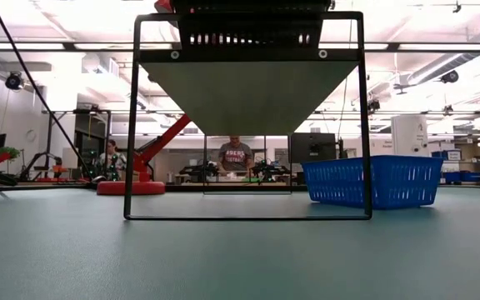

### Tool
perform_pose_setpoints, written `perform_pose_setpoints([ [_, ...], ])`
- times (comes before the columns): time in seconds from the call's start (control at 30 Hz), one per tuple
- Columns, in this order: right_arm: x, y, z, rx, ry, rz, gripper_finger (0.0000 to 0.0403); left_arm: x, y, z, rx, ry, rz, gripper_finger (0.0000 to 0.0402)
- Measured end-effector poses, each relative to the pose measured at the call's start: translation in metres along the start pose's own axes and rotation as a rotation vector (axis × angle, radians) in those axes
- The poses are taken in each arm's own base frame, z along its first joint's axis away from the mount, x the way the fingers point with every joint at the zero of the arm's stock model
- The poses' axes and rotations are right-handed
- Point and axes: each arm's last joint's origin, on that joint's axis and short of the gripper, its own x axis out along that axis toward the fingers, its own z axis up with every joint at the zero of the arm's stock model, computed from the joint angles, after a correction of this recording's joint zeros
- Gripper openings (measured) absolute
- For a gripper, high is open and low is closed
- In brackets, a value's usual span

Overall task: Stack baskets on shelf by color
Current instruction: Stack the black bin on top of the black bins on the shelf

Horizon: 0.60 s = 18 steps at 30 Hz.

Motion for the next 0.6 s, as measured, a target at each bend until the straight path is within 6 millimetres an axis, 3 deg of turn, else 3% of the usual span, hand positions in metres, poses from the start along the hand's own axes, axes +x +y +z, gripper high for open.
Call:
perform_pose_setpoints([
  [0.6,0.0003,0.0018,0.0034,0.069,-0.015,0.062,0.0018,-0.001,0.0004,-0.0002,0.003,-0.002,-0.004,0.007],
])
